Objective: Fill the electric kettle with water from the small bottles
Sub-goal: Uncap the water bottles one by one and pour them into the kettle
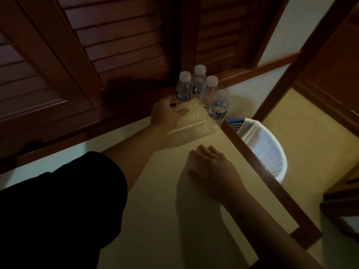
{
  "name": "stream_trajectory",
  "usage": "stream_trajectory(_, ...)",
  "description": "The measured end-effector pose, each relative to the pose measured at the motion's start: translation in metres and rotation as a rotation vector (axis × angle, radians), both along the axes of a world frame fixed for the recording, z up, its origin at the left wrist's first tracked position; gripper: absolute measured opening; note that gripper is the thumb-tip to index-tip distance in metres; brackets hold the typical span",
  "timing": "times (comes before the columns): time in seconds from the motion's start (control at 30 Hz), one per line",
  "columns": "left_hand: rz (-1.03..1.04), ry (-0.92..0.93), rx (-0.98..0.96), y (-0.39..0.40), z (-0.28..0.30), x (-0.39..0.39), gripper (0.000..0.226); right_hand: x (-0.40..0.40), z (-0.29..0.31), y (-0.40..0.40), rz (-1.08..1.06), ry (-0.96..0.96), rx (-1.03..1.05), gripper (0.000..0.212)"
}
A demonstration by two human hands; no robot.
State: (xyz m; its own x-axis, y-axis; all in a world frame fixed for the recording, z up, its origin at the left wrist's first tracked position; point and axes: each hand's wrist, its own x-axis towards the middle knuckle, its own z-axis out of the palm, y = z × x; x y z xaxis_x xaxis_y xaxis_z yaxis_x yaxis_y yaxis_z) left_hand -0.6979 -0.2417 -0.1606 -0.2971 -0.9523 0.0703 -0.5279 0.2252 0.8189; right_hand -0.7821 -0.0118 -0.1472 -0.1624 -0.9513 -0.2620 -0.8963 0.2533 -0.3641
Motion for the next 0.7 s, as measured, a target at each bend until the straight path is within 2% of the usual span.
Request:
stream_trajectory(0.2,0.018,0.014,0.033,-0.003,-0.002,-0.004,0.067,0.000,0.000,0.000,-0.008,-0.020,-0.001,0.070)
stream_trajectory(0.3,-0.016,0.047,0.086,0.003,0.005,0.003,0.090,0.000,-0.001,0.001,-0.011,-0.038,0.001,0.071)
stream_trajectory(0.37,-0.010,0.059,0.102,0.014,0.013,0.017,0.097,0.001,0.000,0.002,-0.019,-0.031,-0.009,0.070)
stream_trajectory(0.5,0.010,0.024,0.040,0.065,0.035,0.080,0.077,0.026,0.014,0.003,-0.026,-0.031,-0.079,0.066)
stream_trajectory(0.6,0.040,0.027,0.072,0.118,0.043,0.157,0.058,0.071,0.028,0.008,0.040,-0.098,-0.185,0.058)
stream_trajectory(0.7,0.098,0.033,0.186,0.173,0.042,0.246,0.039,0.128,0.036,0.015,0.171,-0.289,-0.172,0.044)
